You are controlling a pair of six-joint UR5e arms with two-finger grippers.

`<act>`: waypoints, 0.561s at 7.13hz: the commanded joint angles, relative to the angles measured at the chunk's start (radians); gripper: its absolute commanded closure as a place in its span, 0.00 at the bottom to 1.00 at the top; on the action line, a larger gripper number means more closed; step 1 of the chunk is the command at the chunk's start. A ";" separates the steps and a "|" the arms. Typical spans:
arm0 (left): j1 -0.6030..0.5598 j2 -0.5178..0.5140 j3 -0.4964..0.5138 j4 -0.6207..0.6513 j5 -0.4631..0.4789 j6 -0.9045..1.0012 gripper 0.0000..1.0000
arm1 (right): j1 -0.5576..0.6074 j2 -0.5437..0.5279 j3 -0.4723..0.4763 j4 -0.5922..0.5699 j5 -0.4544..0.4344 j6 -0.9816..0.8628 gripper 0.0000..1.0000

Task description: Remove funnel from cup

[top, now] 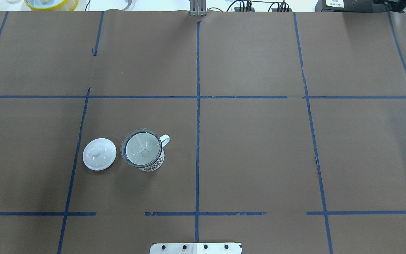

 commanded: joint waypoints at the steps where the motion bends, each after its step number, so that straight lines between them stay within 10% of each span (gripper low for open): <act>1: 0.038 -0.059 -0.091 -0.003 -0.009 -0.008 0.00 | 0.000 0.000 0.000 0.000 0.000 0.000 0.00; 4: 0.037 -0.296 -0.073 -0.059 -0.005 -0.008 0.00 | 0.000 0.000 0.000 0.000 0.000 0.000 0.00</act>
